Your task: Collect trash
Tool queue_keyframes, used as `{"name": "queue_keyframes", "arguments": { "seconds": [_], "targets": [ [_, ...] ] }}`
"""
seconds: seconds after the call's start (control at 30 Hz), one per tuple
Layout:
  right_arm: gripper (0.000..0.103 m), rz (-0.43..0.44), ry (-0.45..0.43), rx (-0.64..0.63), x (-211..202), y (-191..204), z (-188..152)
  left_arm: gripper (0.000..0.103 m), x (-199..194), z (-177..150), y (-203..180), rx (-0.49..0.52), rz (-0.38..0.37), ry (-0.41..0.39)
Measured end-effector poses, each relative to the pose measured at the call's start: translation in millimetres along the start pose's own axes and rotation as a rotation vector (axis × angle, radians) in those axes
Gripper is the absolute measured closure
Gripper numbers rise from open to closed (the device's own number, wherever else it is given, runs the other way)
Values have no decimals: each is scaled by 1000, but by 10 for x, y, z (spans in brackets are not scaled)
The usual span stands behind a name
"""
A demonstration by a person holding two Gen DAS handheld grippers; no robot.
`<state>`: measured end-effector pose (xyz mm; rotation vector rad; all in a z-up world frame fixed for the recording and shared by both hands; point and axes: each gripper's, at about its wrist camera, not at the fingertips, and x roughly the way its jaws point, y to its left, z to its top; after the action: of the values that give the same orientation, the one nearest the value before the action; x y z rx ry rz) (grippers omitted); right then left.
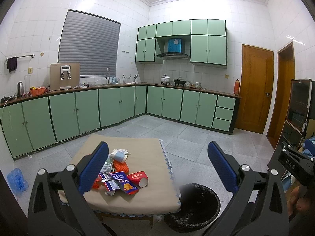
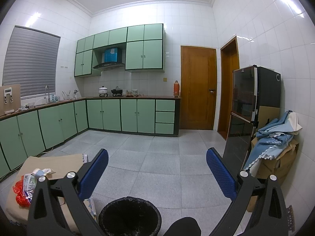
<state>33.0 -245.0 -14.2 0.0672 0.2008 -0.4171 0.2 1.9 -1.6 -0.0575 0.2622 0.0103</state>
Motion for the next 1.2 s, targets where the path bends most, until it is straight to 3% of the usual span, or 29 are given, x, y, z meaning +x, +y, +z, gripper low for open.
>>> {"name": "queue_keyframes", "arguments": {
  "seconds": [1.2],
  "targets": [
    [6, 11, 10, -15, 33, 45, -62, 5, 95, -98, 84, -2, 15, 8]
  ]
}}
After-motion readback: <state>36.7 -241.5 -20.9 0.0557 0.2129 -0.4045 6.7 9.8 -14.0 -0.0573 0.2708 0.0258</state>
